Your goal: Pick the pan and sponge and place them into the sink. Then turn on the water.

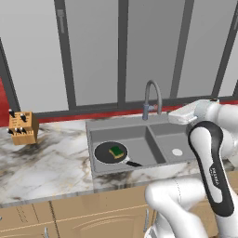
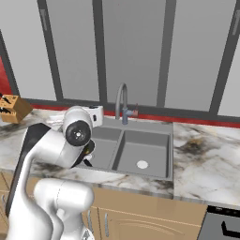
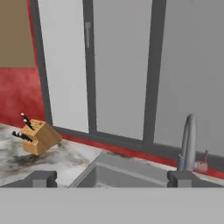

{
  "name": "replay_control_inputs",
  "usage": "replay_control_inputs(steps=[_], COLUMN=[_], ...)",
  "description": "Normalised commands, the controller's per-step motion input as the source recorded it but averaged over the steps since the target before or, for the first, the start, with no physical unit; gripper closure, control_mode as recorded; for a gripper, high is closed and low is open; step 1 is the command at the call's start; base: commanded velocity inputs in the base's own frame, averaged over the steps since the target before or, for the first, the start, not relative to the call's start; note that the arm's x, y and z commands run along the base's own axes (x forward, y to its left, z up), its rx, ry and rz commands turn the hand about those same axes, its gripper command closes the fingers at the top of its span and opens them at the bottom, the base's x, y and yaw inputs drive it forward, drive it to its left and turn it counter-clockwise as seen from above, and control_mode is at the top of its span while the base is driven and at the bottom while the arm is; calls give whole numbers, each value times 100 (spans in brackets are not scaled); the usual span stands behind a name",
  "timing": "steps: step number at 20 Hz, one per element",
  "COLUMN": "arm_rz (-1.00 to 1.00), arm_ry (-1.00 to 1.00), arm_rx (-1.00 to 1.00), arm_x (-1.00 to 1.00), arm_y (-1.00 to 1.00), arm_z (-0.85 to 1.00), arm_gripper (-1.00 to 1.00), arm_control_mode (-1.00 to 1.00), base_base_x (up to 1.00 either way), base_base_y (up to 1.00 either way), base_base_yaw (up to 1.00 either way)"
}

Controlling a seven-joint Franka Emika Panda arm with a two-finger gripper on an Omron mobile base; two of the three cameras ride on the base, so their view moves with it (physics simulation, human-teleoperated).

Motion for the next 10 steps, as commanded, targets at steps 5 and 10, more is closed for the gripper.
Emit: replay_control_inputs(steps=[5, 10], arm_rz=[-1, 0], arm_ry=[-3, 0], arm_rx=[4, 6], arm_x=[-16, -1], arm_y=[-47, -52], arm_z=[12, 1], arm_gripper=[-100, -100], arm_control_mode=[-100, -100], base_base_x=[0, 0], base_base_y=[0, 0], base_base_yaw=[0, 0])
